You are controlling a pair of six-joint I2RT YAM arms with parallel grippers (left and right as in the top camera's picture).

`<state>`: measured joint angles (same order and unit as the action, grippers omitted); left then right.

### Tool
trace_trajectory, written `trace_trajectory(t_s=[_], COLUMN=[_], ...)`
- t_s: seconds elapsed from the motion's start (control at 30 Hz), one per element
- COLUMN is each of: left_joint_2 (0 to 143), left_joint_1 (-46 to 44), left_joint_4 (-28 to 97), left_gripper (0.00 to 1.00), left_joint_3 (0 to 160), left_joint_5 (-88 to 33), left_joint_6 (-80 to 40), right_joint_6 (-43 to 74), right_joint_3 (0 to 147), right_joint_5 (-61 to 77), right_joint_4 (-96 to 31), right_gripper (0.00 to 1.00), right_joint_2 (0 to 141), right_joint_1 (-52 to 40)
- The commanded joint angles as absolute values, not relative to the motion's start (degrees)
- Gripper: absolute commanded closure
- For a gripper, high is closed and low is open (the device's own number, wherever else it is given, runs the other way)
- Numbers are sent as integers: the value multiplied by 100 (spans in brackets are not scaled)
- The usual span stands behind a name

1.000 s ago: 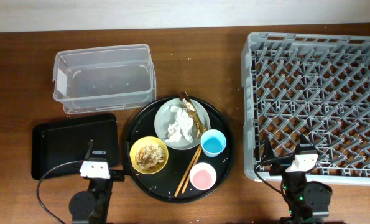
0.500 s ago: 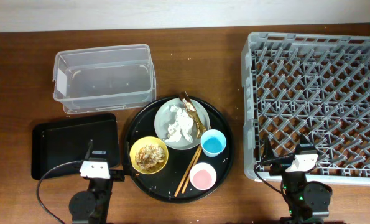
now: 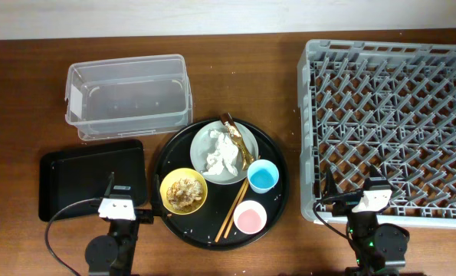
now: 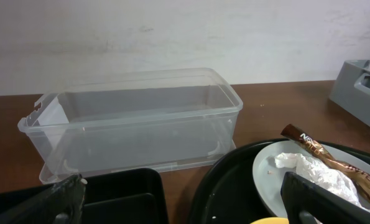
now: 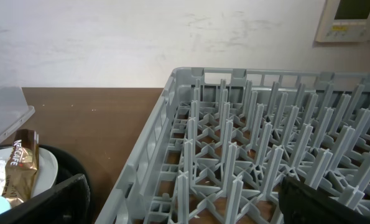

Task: Sort waste into correct bins and load items into the dishwasher rack
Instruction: 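Move the left gripper toward the white plate on the round tray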

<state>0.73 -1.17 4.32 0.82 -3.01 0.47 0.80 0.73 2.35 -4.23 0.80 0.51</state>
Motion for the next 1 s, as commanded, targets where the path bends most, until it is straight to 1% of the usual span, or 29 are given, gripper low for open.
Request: trace_trajectory(t_s=[0.0, 0.17, 0.23, 0.37, 0.47, 0.6, 0.8, 0.9, 0.97], left_joint_2=[67, 67, 67, 128, 561, 1549, 3868, 5216, 5760], left_joint_1=[-143, -143, -143, -143, -143, -143, -143, -143, -143], left_joint_4=[451, 397, 436, 1048, 1608, 2318, 3677, 5083, 5749], left_gripper=[1, 1, 1, 1, 1, 1, 1, 1, 1], left_joint_3=[54, 54, 93, 515, 1173, 2141, 4204, 5651, 6300], left_joint_5=[-318, -322, -333, -342, -386, -395, -1033, -1334, -1332], left_joint_6=[156, 150, 60, -449, -679, -683, -679, -676, -681], right_joint_6=[47, 174, 607, 954, 952, 950, 926, 928, 930], right_joint_3=[32, 34, 132, 572, 1284, 2294, 4121, 4991, 5321], right_joint_5=[187, 185, 185, 187, 187, 189, 183, 139, 119], right_joint_4=[-429, -427, -484, -1022, -1546, -2176, -3728, -4628, -4963], right_gripper=[2, 2, 2, 2, 2, 2, 2, 2, 2], right_joint_2=[36, 36, 49, 252, 829, 1883, 3879, 4862, 5238], right_joint_1=[67, 73, 73, 73, 78, 78, 78, 78, 78])
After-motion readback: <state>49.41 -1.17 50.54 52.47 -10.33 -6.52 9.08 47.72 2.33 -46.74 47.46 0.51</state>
